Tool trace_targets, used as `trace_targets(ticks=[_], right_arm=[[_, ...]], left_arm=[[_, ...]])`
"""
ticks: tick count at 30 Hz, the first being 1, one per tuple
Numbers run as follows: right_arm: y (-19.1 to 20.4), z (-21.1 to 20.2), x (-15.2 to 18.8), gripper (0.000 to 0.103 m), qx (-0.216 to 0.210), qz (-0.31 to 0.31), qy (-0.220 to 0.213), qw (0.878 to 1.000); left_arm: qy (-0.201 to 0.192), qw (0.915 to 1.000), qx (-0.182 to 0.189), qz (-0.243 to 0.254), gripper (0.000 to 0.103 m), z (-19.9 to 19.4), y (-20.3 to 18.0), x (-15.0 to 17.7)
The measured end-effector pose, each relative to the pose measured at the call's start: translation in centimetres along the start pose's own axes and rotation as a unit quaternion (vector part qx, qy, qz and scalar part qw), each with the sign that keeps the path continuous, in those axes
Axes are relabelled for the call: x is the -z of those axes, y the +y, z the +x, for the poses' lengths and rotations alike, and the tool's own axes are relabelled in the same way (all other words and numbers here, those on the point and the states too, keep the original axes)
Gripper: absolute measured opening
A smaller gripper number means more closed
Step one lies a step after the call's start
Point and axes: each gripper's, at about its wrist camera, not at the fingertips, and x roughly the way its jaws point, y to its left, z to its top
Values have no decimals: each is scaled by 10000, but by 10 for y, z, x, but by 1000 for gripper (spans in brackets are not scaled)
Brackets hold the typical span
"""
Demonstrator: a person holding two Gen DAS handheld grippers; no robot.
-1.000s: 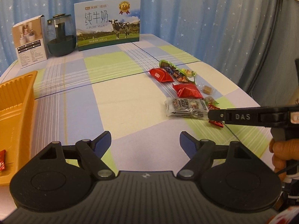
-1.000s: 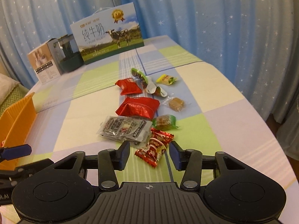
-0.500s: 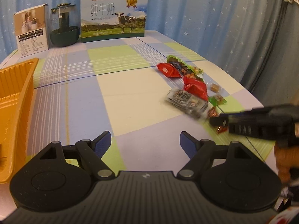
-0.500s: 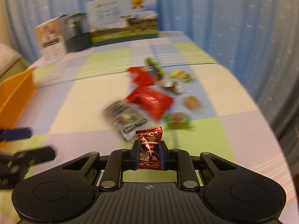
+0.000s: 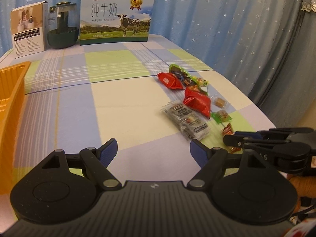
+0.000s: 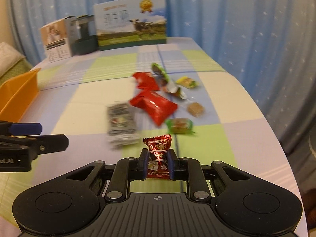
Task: Organize snacks
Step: 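Grasp the clear snack packet with the left tool while the right tool holds its candy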
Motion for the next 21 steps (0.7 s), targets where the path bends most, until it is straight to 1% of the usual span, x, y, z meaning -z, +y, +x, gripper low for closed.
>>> trace_targets(ticks=[1,3,5,8,9,11,17,21], right_arm=[[-1,1,1,23,-13,-19,2,10000],[-2,2,3,37,-12,-111,-23,9999],[-3,2,4,39,-59,-152,-55,9999],[-4,5,2,38,-90,-169,-82,9998],[-4,5,1,36,-100,-166,-61,9998],[-3,4,-1,21,-83,-176,-46,9998],[-24,-9,-10,21,211,400,-336,9984],[-39,-10,-11,21,312,778,-264,9961]], left_arm=[[-3,10000,-3,26,79,2,-3,-1],[-8,10000,-17,64,79,6,-7,-3],[-5,10000,-29,78,79,8,-9,-3],[13,10000,-84,28,79,13,-10,-4],[15,10000,-91,-5,79,14,-10,-4],[17,9999,-95,-68,79,18,-12,-6],[-72,9998,50,-167,79,32,-32,-16],[-110,9997,-14,-230,77,50,-47,-22]])
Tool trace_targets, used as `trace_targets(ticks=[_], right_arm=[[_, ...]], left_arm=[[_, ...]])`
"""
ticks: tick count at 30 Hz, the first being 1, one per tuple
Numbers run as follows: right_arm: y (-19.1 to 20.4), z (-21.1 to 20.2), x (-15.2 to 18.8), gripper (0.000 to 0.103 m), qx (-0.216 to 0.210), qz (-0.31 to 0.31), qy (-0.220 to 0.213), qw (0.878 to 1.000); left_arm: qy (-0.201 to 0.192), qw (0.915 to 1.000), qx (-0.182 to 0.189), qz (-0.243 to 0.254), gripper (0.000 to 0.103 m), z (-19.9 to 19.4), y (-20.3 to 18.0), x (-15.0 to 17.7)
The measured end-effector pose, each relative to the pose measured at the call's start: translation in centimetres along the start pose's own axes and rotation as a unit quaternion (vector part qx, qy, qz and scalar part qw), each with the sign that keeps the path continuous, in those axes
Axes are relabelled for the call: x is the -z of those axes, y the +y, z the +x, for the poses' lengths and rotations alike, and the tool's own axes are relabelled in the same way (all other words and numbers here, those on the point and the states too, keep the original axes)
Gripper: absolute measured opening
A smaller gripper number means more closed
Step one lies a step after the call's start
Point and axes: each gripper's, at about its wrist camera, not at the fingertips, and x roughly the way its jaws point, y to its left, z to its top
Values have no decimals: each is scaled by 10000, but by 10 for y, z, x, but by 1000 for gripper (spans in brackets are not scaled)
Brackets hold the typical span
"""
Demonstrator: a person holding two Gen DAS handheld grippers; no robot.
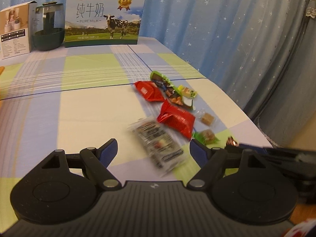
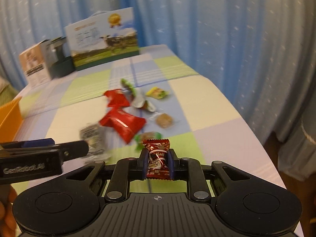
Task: Organize snacks
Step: 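Grasp the clear snack packet with the left tool while the right tool holds its candy, then carry the packet and candy to the orange tray and open the left tool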
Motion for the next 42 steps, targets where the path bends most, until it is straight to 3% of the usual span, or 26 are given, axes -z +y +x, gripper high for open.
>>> trace_targets(ticks=[5,7,10,20,21,23,25,28,30,31,42], right_arm=[[-3,1,-1,21,36,79,57,9999],[-3,3,-1,21,41,106,75,9999],[-3,3,0,21,16,135,78,9999],[12,5,1,21,-303,67,133,9994],[13,5,2,21,-311,60,138,9994],[15,5,2,21,-335,54,146,9993],[17,6,2,21,-360,51,152,9992],[19,7,3,21,-358,46,178,9992],[20,8,3,21,-375,43,185,9991],[21,8,3,21,-391,32,182,9991],[46,-7,9,21,-698,-234,157,9972]], left_arm=[[108,9998,-171,-74,67,26,-12,-3],[216,9992,-324,11,52,35,-14,-3],[242,9987,-386,217,38,34,-14,-1],[349,9962,-543,577,38,-14,4,31],[325,9959,-582,606,40,-16,5,33],[322,9952,-666,638,55,-14,6,34],[321,9953,-665,627,58,-10,7,32],[302,9952,-665,658,52,-6,7,30],[286,9954,-628,671,38,-7,7,29],[300,9953,-618,686,36,-7,6,29],[315,9963,-745,305,34,-52,15,36]])
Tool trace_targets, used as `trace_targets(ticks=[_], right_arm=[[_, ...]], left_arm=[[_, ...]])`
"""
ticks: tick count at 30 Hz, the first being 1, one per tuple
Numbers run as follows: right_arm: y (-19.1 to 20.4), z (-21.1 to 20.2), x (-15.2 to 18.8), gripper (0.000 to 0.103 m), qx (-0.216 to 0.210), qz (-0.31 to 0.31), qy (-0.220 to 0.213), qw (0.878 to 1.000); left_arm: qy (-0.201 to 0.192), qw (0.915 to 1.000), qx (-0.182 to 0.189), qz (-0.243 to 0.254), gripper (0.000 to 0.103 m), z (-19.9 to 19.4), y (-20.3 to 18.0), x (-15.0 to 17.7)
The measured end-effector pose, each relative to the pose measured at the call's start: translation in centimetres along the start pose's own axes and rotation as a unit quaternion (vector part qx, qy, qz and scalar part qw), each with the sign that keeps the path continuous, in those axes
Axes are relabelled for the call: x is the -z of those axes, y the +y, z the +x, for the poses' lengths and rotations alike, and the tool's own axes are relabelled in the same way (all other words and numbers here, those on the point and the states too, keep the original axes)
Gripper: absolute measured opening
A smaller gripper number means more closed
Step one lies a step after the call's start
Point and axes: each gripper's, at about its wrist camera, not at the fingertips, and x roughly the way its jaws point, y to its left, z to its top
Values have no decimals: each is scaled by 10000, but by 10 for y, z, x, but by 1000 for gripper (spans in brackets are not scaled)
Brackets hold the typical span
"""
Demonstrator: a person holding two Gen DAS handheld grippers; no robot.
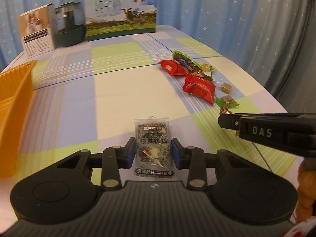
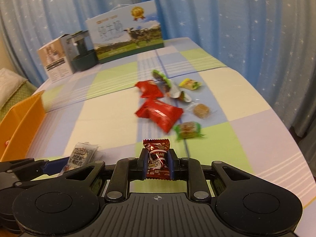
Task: Organize snacks
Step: 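Carry the packet and candy to the orange tray and open the left tool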
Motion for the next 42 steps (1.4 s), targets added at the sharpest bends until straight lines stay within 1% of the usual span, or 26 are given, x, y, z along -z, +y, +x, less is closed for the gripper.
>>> trace_targets(ticks=[5,11,16,23,27,31,42], right_arm=[[17,-19,-1,21,-110,-35,-132,9998],[45,-45,2,21,-206,-132,-106,9996],[84,-66,1,21,-372,-304,-187,9987],[148,-81,-6,21,-753,-672,-214,9947],[183,-82,-11,21,-976,-862,-216,9912],[209,-77,-17,21,-1148,-1015,-191,9880],[257,-47,-28,21,-1513,-1199,27,9812]], left_arm=[[-31,9996,-196,-213,34,-35,18,6],[-124,9977,-388,-540,34,-78,47,12],[-261,9950,-590,-764,34,-114,74,14],[-425,9905,-882,-961,34,-160,112,9],[-493,9877,-1002,-1099,34,-180,135,6],[-534,9847,-1132,-1213,34,-194,158,5],[-481,9805,-1258,-1428,34,-199,206,3]])
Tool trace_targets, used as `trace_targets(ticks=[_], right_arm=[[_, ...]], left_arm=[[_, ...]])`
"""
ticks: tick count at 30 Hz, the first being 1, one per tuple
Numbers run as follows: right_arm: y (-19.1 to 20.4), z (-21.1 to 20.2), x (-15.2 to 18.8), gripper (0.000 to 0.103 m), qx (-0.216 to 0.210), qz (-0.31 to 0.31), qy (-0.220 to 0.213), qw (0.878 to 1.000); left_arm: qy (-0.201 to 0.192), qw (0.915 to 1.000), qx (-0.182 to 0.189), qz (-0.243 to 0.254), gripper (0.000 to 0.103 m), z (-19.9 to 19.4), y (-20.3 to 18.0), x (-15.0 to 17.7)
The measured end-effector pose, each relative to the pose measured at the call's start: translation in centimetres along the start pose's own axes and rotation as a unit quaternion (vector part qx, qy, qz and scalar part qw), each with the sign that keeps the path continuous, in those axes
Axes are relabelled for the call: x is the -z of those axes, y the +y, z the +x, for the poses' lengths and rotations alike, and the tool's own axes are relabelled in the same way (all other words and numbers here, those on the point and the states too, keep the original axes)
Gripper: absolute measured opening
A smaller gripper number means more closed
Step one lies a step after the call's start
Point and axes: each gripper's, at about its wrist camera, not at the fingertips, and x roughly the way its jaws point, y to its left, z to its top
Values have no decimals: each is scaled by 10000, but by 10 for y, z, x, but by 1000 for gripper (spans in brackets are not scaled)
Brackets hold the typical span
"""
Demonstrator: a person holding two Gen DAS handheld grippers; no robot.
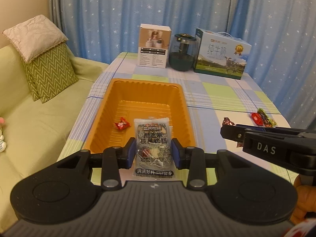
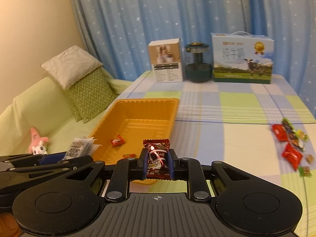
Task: Organize snacks
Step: 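Carry the packet and candy to the orange tray and open the left tool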
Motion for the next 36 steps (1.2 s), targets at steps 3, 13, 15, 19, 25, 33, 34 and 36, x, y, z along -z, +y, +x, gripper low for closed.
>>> trace_targets(ticks=[3,13,15,19,25,33,34,36], right_arm=[[5,12,-7,21,-96,15,16,10000],[14,61,-23,21,-331,44,173,9993],[14,70,-24,21,-348,43,211,9992],[10,84,-26,21,-362,79,264,9990],[7,96,-26,21,-295,112,348,9989],[4,101,-25,21,-312,244,387,9985],[4,101,-25,21,-320,245,398,9984],[3,102,-24,21,-324,269,414,9983]], left_arm=[[12,10000,-42,-70,34,8,11,-6],[138,9997,-129,-157,34,44,34,-18],[171,9996,-146,-154,34,51,37,-18],[232,9995,-168,-116,34,63,39,-20],[237,9995,-112,-160,34,79,43,-24],[214,9995,-167,-129,36,91,48,-29],[205,9995,-178,-160,36,90,50,-29],[207,9994,-202,-205,37,88,52,-28]])
